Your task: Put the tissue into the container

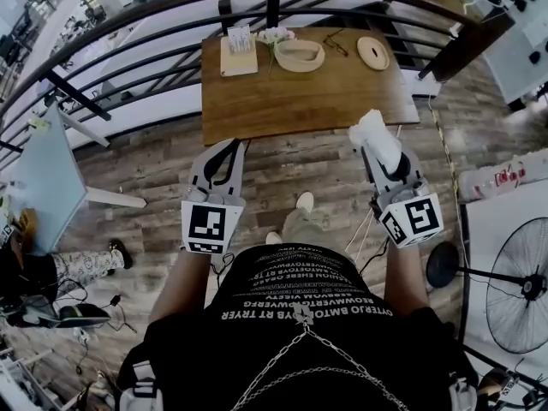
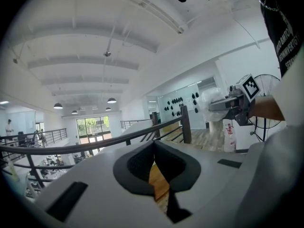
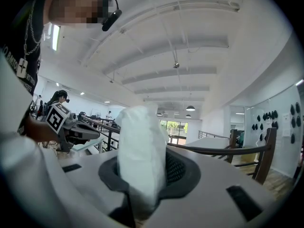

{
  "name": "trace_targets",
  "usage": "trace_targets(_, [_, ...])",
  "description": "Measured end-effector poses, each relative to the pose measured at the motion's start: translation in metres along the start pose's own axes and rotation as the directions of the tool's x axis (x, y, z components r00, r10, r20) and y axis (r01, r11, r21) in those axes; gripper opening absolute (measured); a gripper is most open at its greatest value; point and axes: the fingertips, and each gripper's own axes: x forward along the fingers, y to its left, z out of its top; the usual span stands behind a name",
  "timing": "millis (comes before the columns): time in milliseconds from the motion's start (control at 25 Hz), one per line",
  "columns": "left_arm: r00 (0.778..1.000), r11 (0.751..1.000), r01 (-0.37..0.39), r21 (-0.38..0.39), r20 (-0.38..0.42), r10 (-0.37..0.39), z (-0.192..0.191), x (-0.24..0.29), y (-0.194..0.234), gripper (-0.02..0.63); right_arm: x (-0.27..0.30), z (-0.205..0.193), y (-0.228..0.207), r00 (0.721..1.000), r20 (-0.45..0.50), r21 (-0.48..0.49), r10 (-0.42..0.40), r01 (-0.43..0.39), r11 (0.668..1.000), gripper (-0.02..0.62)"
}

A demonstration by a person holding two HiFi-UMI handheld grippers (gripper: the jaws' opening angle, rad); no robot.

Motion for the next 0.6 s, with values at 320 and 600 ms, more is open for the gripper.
trace_targets(320, [1.0,1.0,-0.006,-0.001,-0.006,0.006,-0.002,0.006,-0.003,0.025,-0.001,-0.01,-0.007,1.0,-0.001,0.022,-0.008,0.008,1.0,0.115])
trace_targets(600, [1.0,1.0,0.003,-0.002,-0.008,-0.003,-0.001,0.008,-0.01,0.025,-0.005,-0.011,-0.013,1.0,0.002,0.032,-0.019,0.019,0.999,0.115])
